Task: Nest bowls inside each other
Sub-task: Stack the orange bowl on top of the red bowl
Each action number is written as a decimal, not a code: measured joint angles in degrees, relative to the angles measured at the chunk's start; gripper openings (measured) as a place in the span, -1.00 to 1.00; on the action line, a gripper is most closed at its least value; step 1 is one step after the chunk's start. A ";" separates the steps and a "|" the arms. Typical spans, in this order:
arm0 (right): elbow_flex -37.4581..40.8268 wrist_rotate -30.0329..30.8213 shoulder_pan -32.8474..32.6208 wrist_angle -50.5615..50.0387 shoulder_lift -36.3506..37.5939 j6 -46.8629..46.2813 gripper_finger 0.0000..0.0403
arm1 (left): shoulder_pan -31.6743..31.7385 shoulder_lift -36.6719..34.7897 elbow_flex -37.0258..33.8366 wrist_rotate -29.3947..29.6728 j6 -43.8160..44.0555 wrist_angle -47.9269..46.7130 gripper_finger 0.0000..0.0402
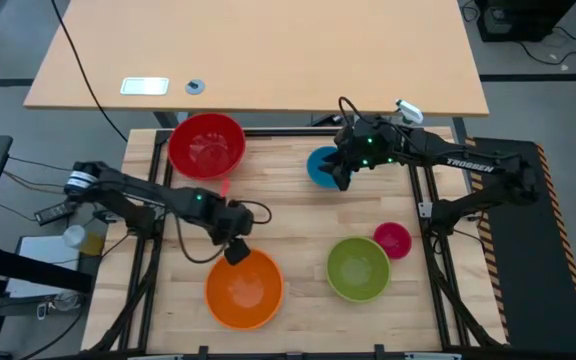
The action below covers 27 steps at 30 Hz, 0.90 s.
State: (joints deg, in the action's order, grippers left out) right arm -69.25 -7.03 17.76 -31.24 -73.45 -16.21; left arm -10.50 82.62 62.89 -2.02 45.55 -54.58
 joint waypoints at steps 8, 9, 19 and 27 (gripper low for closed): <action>0.02 -0.09 0.00 0.71 -0.48 4.39 -0.13 | -2.88 5.58 -0.02 -3.77 -0.21 0.57 0.38; 0.02 -0.08 0.00 0.83 -0.48 4.48 -0.13 | -3.31 6.21 -0.02 -3.80 -0.65 0.56 0.36; 0.02 -0.13 0.00 2.73 -0.50 4.85 -0.13 | -5.53 10.32 -0.02 -4.35 0.69 0.34 -0.15; 0.02 -0.17 0.00 2.95 -0.50 5.81 -0.13 | -5.48 11.25 -0.04 -6.45 3.90 0.22 -0.79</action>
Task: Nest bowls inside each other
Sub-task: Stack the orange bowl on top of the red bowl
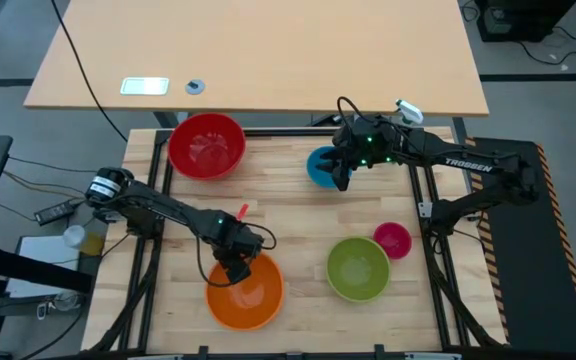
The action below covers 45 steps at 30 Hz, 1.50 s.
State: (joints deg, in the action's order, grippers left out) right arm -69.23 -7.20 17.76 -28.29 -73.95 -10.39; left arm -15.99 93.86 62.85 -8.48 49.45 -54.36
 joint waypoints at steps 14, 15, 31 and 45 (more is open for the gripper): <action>0.00 -1.90 -0.24 1.44 0.00 -0.58 -0.13 | 3.97 -4.77 1.91 2.80 4.37 -4.19 -0.97; 0.00 -1.89 -0.37 1.50 0.00 -1.08 -0.13 | 5.17 -5.74 2.55 3.54 4.09 -5.96 -0.97; 0.02 -1.94 -1.20 1.67 -0.02 -2.93 -0.13 | 41.35 -20.68 11.75 13.68 -17.73 -21.61 -0.98; 0.02 0.53 -1.19 5.53 -0.02 -2.85 -0.13 | 71.58 -14.57 20.04 18.09 -44.50 -22.33 -0.98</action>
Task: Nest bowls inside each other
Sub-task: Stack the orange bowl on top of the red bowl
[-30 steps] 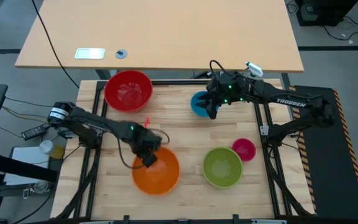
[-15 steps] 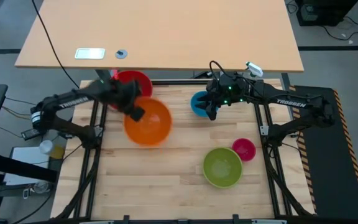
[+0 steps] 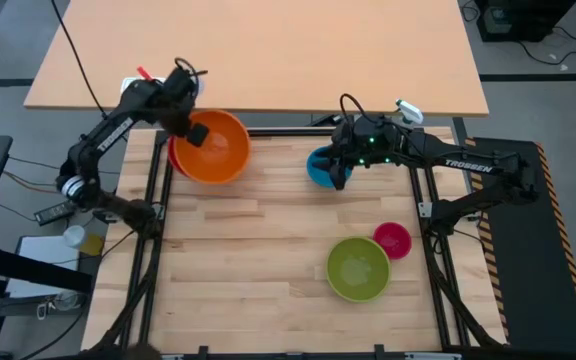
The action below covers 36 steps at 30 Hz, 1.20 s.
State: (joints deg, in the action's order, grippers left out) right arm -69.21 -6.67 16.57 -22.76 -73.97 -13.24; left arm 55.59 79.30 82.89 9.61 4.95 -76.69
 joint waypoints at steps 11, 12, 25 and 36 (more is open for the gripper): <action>1.07 2.72 0.01 0.48 -0.02 -2.83 -0.13 | 8.57 7.74 0.00 -2.30 -7.26 2.18 -0.98; 1.07 2.75 0.01 0.43 -0.02 -3.13 -0.13 | 8.60 8.24 0.00 -1.84 -6.60 1.95 -0.98; 1.09 2.74 0.01 1.95 -0.02 -3.23 -0.13 | 6.23 16.37 0.02 4.50 -1.20 2.54 -0.96; 1.09 2.60 0.01 2.14 -0.02 -2.09 -0.13 | 3.69 21.39 0.02 2.82 -0.18 4.14 -0.76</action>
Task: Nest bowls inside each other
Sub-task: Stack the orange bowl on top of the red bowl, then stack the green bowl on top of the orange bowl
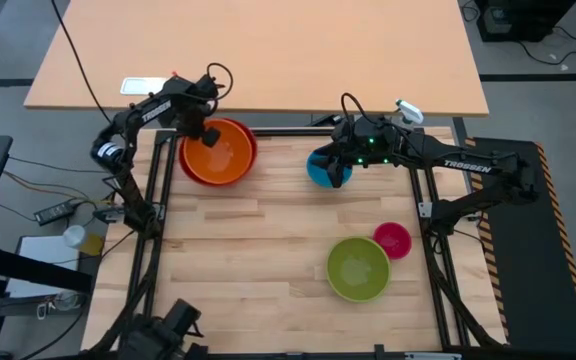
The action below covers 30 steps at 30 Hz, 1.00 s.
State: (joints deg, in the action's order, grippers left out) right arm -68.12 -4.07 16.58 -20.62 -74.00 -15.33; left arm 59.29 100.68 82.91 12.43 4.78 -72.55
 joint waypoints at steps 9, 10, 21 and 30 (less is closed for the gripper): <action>0.00 -0.02 0.00 0.02 0.00 0.04 -0.13 | -1.87 -0.03 -0.02 1.86 -1.02 0.31 0.06; 0.00 -0.03 0.00 0.02 0.00 0.04 -0.13 | -1.81 -0.07 -0.02 1.91 -1.14 0.30 0.13; 0.00 -2.02 0.02 -0.78 0.02 -0.11 -0.13 | -3.16 -6.85 -0.04 2.87 -1.57 1.04 0.32; 0.00 -9.45 -0.29 -22.42 0.02 4.05 -0.13 | -23.44 -15.00 -0.04 -6.82 -2.35 10.66 0.32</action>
State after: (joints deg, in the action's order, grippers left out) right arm -68.12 -13.52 16.29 -43.04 -73.97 -11.28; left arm 35.85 85.68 82.88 5.61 2.43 -61.89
